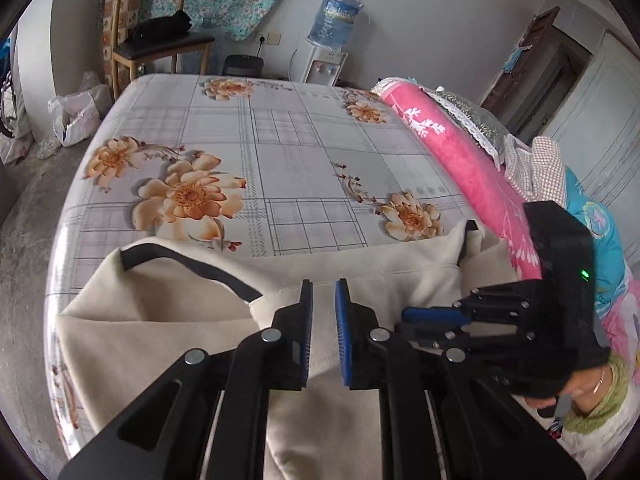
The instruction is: Fold large clothes
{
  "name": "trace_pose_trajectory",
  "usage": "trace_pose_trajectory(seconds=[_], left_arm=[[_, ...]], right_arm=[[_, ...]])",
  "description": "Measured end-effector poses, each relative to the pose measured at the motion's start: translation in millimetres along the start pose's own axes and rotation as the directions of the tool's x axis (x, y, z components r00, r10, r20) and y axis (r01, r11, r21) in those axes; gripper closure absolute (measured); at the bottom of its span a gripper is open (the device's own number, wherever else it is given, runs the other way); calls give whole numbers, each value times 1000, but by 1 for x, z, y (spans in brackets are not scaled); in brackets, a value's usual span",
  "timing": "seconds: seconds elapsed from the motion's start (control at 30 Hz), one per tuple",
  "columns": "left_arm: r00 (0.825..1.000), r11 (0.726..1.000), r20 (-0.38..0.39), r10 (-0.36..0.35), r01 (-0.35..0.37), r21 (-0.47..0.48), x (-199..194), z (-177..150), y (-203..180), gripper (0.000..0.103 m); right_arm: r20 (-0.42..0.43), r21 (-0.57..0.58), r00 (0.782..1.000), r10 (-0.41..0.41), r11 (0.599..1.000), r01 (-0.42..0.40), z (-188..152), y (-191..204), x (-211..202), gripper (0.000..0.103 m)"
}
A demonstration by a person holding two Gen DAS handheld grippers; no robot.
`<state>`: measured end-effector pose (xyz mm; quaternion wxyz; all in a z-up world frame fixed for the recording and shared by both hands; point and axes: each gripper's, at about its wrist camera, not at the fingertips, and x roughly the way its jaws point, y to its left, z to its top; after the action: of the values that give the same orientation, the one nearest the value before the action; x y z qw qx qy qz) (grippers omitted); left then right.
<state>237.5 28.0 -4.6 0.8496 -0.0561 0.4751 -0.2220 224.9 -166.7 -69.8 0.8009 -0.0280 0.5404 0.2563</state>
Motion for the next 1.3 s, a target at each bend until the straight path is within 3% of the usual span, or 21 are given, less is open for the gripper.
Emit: trace_pose_trajectory(seconds=[0.13, 0.2, 0.43, 0.6, 0.63, 0.87, 0.97, 1.1, 1.17, 1.3], left_arm=[[988, 997, -132, 75, -73, 20, 46, -11, 6, 92], [992, 997, -106, 68, -65, 36, 42, -15, 8, 92], [993, 995, -97, 73, -66, 71, 36, -27, 10, 92], [991, 991, -95, 98, -88, 102, 31, -36, 4, 92], [990, 989, -93, 106, -96, 112, 30, -39, 3, 92], [986, 981, -80, 148, -136, 138, 26, -47, -3, 92], [985, 981, -66, 159, -149, 128, 26, -49, -3, 92], [986, 981, -47, 160, -154, 122, 25, -51, -4, 92], [987, 983, -52, 152, -145, 112, 23, -50, -2, 92], [995, 989, -2, 103, -102, 108, 6, -43, -9, 92]], right_arm=[[-33, -37, 999, -22, 999, 21, -12, 1, -3, 89], [-54, -32, 998, -13, 999, 11, -13, -3, -8, 89], [118, 52, 990, 74, 995, -80, 21, -20, -40, 82], [35, 37, 999, 1, 999, -3, 17, -23, 6, 78], [57, 29, 998, 6, 1000, -8, 10, -24, 3, 78], [-4, -15, 998, -70, 997, 70, -13, -21, -7, 79], [40, 4, 998, -50, 999, 49, -4, -14, -18, 78], [78, -74, 997, 3, 997, 3, 2, 14, -17, 78], [22, -109, 997, -69, 991, 71, -1, 22, 5, 78], [49, -135, 994, -102, 985, 108, -9, 25, 8, 78]])
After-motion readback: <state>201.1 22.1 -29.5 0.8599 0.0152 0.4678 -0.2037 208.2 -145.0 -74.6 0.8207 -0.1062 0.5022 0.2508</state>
